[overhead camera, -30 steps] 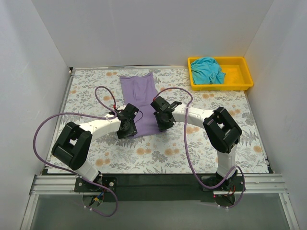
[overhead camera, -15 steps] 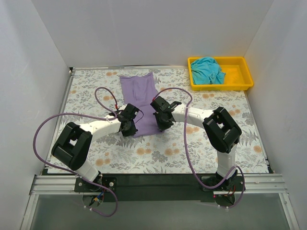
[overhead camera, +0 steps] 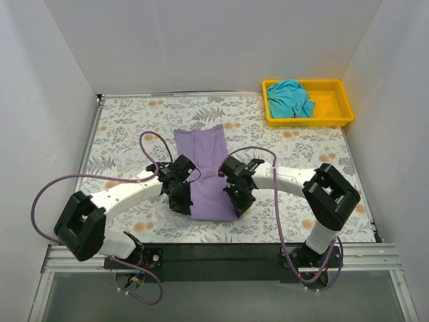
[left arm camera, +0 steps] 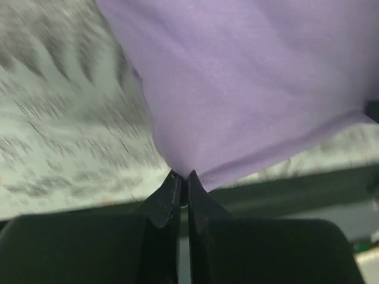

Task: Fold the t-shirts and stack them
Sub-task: Fold the tshirt

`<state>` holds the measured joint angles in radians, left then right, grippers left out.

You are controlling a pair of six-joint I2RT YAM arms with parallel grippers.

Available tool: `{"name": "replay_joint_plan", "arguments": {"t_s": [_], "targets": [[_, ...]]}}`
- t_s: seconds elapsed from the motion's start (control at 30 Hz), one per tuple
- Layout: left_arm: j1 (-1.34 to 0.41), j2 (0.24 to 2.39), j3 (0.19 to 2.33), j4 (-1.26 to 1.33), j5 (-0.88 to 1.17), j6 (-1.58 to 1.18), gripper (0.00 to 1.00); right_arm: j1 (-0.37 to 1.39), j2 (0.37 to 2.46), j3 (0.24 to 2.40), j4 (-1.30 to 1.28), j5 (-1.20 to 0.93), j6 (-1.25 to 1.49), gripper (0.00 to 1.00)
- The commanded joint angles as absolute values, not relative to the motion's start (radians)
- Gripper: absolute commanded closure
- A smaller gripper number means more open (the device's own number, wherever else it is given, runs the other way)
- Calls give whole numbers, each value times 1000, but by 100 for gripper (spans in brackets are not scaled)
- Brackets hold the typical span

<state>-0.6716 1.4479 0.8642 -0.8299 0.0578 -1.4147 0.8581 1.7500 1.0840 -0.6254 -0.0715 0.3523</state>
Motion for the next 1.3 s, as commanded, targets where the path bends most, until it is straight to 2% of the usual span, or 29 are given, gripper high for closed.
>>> {"name": "replay_joint_plan", "arguments": {"t_s": [0.0, 0.23, 0.4, 0.6, 0.9, 1.27], "targets": [[-738, 1280, 845, -1075, 227, -1436, 100, 923, 1633, 971, -943, -164, 302, 99], [-937, 1060, 775, -1200, 437, -1652, 100, 1012, 1436, 934, -1173, -245, 325, 99], [-934, 1097, 860, -1239, 355, -1674, 100, 1000, 1445, 1092, -1284, -123, 290, 99], [-838, 1224, 1003, -1241, 206, -1602, 100, 887, 1520, 1348, -1316, -40, 232, 99], [-654, 1256, 1158, -1241, 135, -1493, 100, 796, 1635, 1610, -1316, -51, 169, 99], [-551, 1344, 1216, -1138, 85, -1430, 100, 752, 1761, 1808, -1315, 35, 126, 99]]}}
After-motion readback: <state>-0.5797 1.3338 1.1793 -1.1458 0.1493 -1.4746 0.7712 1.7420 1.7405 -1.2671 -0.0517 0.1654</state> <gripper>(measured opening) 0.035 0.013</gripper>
